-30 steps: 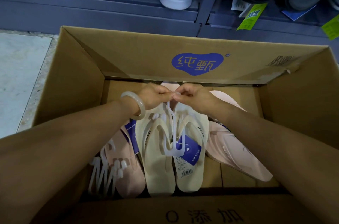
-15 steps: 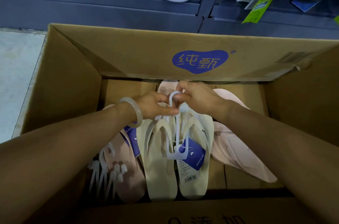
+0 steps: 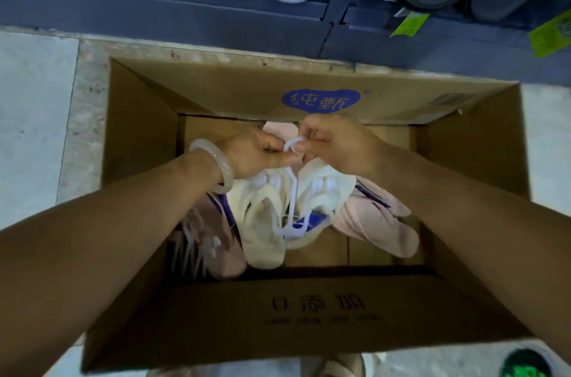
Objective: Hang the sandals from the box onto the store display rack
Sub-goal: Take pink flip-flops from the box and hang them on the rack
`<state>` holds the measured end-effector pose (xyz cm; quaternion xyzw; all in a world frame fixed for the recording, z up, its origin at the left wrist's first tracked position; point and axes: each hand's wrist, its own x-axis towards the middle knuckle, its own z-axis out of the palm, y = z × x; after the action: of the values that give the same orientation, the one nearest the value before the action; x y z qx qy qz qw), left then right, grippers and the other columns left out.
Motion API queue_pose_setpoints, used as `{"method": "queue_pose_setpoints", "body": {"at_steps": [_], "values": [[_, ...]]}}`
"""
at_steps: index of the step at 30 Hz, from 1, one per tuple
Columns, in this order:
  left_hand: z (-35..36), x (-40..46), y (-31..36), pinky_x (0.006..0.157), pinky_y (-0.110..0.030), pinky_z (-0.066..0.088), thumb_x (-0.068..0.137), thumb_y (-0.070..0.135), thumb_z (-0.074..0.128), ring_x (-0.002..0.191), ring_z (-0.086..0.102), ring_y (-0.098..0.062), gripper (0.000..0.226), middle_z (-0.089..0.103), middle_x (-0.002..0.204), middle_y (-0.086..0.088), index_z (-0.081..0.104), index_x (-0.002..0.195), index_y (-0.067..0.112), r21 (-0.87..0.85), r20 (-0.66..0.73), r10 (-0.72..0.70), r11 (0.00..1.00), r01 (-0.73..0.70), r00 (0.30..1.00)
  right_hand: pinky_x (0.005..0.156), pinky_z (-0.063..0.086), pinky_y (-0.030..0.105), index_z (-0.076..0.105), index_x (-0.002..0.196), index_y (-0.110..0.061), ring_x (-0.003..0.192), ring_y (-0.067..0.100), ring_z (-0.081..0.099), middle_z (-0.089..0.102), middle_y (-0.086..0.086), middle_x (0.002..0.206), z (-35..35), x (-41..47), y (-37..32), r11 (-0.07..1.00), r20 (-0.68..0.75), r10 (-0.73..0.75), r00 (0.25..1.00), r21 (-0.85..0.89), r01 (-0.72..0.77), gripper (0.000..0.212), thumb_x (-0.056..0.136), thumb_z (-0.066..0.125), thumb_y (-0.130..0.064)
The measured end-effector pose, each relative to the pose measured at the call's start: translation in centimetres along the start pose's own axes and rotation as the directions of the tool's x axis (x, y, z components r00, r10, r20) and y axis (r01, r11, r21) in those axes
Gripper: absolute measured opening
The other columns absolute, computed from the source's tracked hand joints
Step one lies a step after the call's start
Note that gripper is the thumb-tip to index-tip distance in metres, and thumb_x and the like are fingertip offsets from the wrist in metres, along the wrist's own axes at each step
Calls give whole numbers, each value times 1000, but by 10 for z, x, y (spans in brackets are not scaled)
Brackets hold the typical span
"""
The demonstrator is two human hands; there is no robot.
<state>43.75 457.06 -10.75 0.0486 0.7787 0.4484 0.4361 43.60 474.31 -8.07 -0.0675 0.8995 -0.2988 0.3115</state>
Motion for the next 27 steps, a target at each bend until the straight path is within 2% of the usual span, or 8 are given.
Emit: {"method": "queue_pose_setpoints", "body": {"at_steps": [3, 6, 9, 11, 14, 19, 22, 27], "values": [[-24, -44, 56, 71, -12, 44, 87, 35, 61, 74, 59, 6, 14, 70, 77, 14, 72, 81, 28, -11, 21, 26, 1000, -26, 999, 68, 46, 22, 52, 73, -21, 68, -3, 63, 67, -3, 74, -46, -38, -40, 969, -15, -14, 1000, 248, 17, 17, 88, 61, -20], [-55, -88, 119, 61, -2, 42, 86, 34, 62, 61, 57, 13, 17, 65, 61, 23, 68, 69, 36, -11, 14, 74, 997, -74, 997, 63, 45, 17, 52, 70, -22, 55, -4, 59, 62, -5, 67, -104, -72, -91, 947, -45, -19, 999, 321, 32, 23, 88, 61, -12], [-93, -150, 196, 79, -15, 46, 84, 39, 61, 81, 59, 1, 15, 70, 83, 11, 72, 74, 35, 45, 3, 164, 985, -164, 986, 63, 43, 16, 51, 70, -23, 65, 8, 55, 64, 10, 80, -177, -115, -161, 966, -68, -37, 997, 254, 53, 24, 90, 59, -14], [-121, -200, 247, 81, -29, 42, 80, 49, 64, 82, 51, -11, 37, 62, 86, -7, 73, 84, 13, 74, -16, 210, 975, -208, 978, 60, 40, 18, 50, 71, -22, 70, 11, 52, 66, 17, 87, -225, -148, -215, 975, -83, -93, 992, 195, 108, 22, 92, 56, -17], [-165, -286, 325, 82, -34, 43, 70, 61, 65, 81, 47, -12, 69, 62, 84, -15, 68, 90, -5, 92, -86, 300, 952, -292, 950, 57, 35, 11, 46, 73, -24, 61, -3, 47, 55, -5, 74, -294, -203, -306, 977, -126, -197, 972, 54, 205, 22, 94, 51, -21], [-239, -434, 442, 69, -26, 38, 78, 38, 70, 70, 46, -12, 25, 60, 72, -19, 74, 75, 13, 180, -161, 433, 896, -405, 887, 72, 42, 18, 43, 74, -32, 70, -3, 51, 50, -13, 72, -392, -290, -454, 931, -209, -360, 909, -138, 337, 22, 96, 44, -31], [-278, -512, 497, 54, -14, 31, 81, 27, 68, 53, 38, -3, 21, 50, 54, 0, 72, 72, 8, 233, -196, 511, 853, -467, 837, 82, 47, 37, 54, 86, -30, 82, 13, 56, 58, -9, 80, -435, -332, -531, 883, -249, -453, 856, -256, 392, 15, 96, 43, -34], [-319, -605, 549, 54, -21, 26, 82, 28, 65, 55, 32, -8, 45, 35, 56, -4, 58, 70, -15, 348, -295, 598, 794, -499, 745, 80, 46, 39, 59, 84, -24, 80, 16, 55, 62, -2, 81, -480, -383, -630, 781, -292, -613, 734, -366, 506, 21, 95, 44, -33]]}}
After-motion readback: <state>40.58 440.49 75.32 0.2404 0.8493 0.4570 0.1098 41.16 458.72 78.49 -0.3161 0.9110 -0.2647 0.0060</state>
